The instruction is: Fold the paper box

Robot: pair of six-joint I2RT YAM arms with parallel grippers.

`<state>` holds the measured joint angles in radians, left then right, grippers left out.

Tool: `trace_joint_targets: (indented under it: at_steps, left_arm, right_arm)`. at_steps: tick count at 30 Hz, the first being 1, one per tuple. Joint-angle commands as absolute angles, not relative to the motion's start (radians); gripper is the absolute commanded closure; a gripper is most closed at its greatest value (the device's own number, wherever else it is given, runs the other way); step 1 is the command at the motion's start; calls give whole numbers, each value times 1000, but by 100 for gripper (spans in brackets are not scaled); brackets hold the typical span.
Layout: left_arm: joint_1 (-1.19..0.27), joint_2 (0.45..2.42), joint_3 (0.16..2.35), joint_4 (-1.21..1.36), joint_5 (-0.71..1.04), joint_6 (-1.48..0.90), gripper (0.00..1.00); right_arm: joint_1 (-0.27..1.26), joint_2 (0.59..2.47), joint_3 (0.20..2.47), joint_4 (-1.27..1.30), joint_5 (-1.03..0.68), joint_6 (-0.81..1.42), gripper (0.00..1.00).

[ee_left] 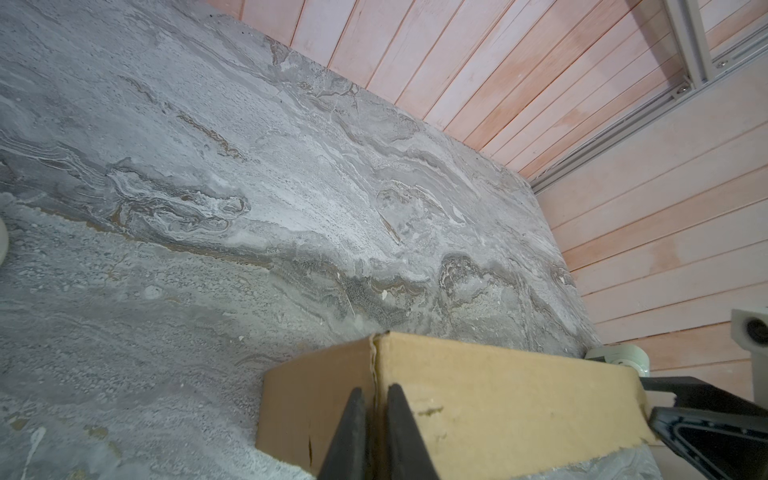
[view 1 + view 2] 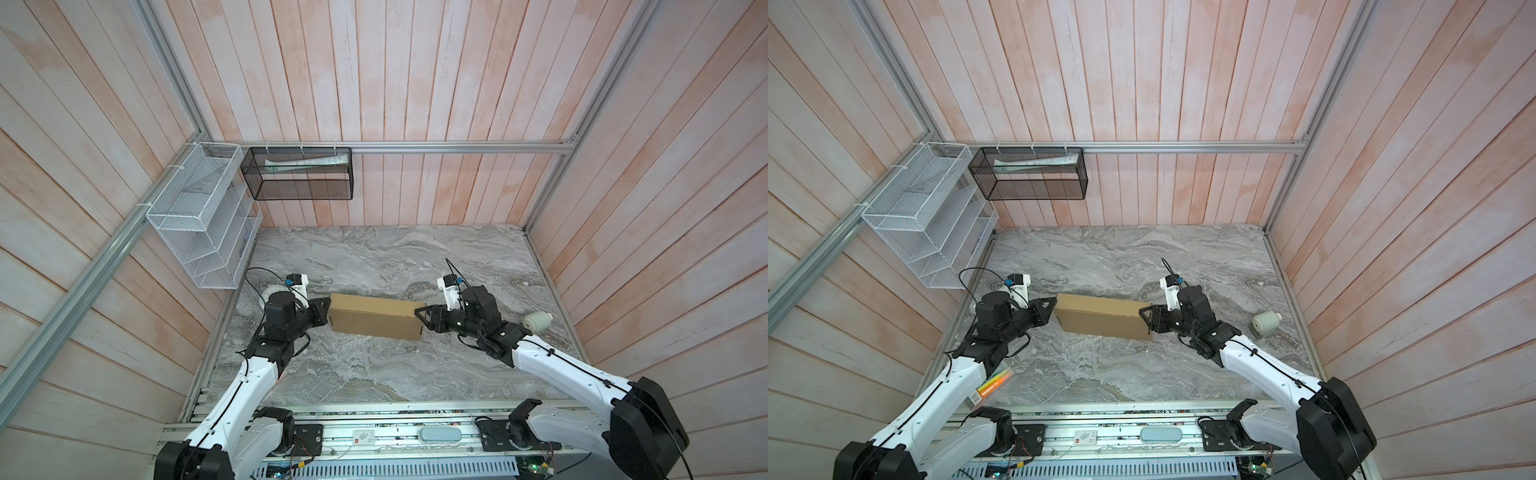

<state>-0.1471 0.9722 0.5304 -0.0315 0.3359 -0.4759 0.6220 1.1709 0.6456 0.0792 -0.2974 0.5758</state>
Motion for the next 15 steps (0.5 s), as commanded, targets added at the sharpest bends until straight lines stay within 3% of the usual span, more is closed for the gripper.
trace_joint_targets:
  at_steps: [1, 6, 11, 15]
  left_arm:
    - [-147, 986, 502, -92, 358, -478, 87]
    - [-148, 988, 501, -90, 359, -480, 87]
    - [-147, 988, 499, -92, 362, -479, 87]
    - [-148, 988, 494, -92, 361, -482, 87]
  right_arm:
    - [644, 1187, 665, 89, -341, 563, 48]
    - [645, 1187, 647, 92, -338, 566, 48]
    - [644, 1184, 623, 95, -316, 568, 58]
    - [645, 1184, 609, 101, -309, 574, 61]
